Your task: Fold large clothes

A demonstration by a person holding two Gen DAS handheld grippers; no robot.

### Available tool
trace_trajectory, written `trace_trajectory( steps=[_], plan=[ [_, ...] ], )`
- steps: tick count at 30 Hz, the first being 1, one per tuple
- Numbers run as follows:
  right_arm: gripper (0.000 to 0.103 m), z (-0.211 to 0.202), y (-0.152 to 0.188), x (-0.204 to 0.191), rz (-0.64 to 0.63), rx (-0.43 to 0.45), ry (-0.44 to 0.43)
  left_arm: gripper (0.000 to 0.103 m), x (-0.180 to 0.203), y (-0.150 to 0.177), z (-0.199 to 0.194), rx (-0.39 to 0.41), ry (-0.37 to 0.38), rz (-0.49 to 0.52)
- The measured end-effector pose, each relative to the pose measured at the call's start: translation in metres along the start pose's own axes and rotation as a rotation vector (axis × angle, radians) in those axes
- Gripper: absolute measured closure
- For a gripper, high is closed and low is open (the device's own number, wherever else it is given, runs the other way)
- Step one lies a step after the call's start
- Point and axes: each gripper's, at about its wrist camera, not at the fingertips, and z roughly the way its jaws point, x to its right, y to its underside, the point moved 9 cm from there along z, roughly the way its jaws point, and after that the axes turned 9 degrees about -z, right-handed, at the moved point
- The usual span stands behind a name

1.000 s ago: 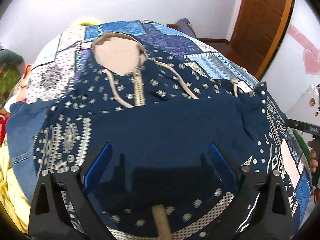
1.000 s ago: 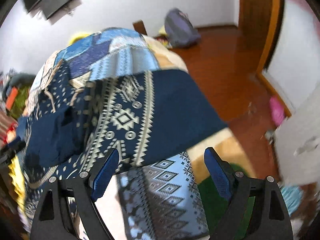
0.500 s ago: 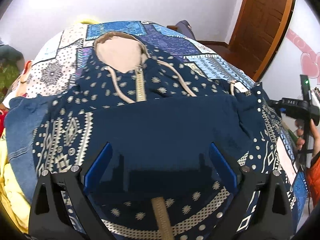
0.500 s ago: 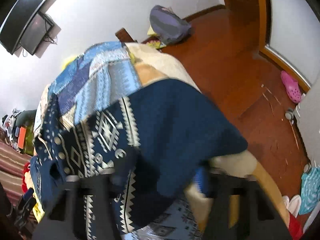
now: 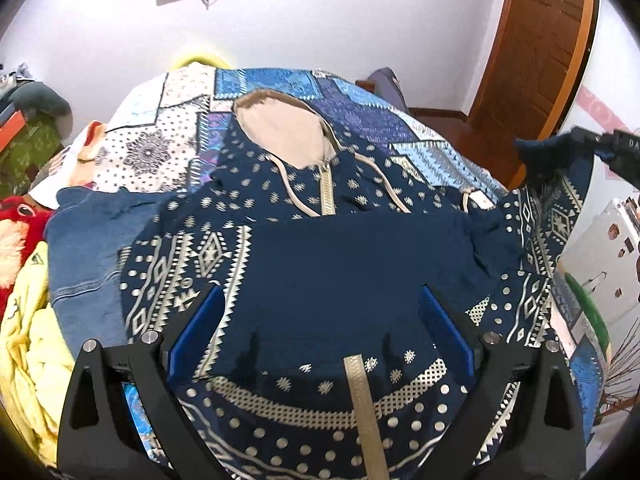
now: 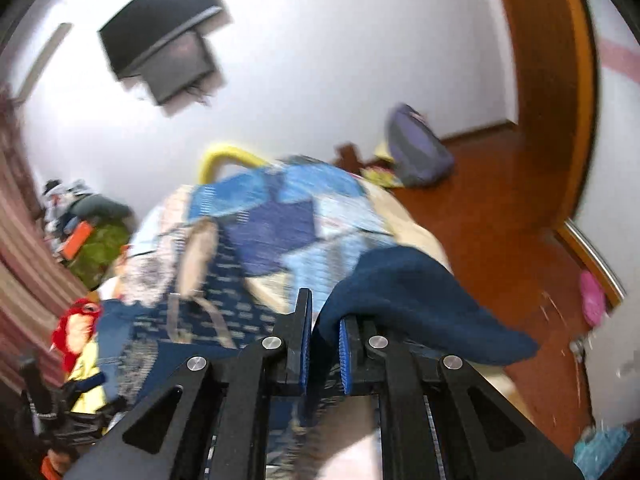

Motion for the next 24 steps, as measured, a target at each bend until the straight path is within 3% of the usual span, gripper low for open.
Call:
trace_trajectory(
  steps=[3, 7, 13, 20, 24],
  plan=[
    [0.094, -0.003, -0.008, -0.05, -0.064, 0.006, -0.029, 0.005, -0.007, 0.0, -0.017, 0.023, 0.0, -0.008],
    [0.094, 0.022, 0.008, -0.116, -0.109, -0.072, -0.08, 0.005, -0.021, 0.003, -0.04, 0.05, -0.003, -0.025],
    [0.094, 0.091, 0.087, -0.184, -0.143, -0.27, -0.101, 0.005, -0.061, 0.02, -0.07, 0.069, -0.026, -0.066],
    [0.093, 0.128, 0.173, -0.206, -0.071, -0.5, -0.072, 0.005, -0.104, 0.039, -0.085, 0.054, -0.087, -0.084],
    [0.093, 0.115, 0.189, -0.209, -0.061, -0.54, -0.049, 0.005, -0.114, 0.046, -0.085, 0.045, -0.092, -0.106]
  ],
)
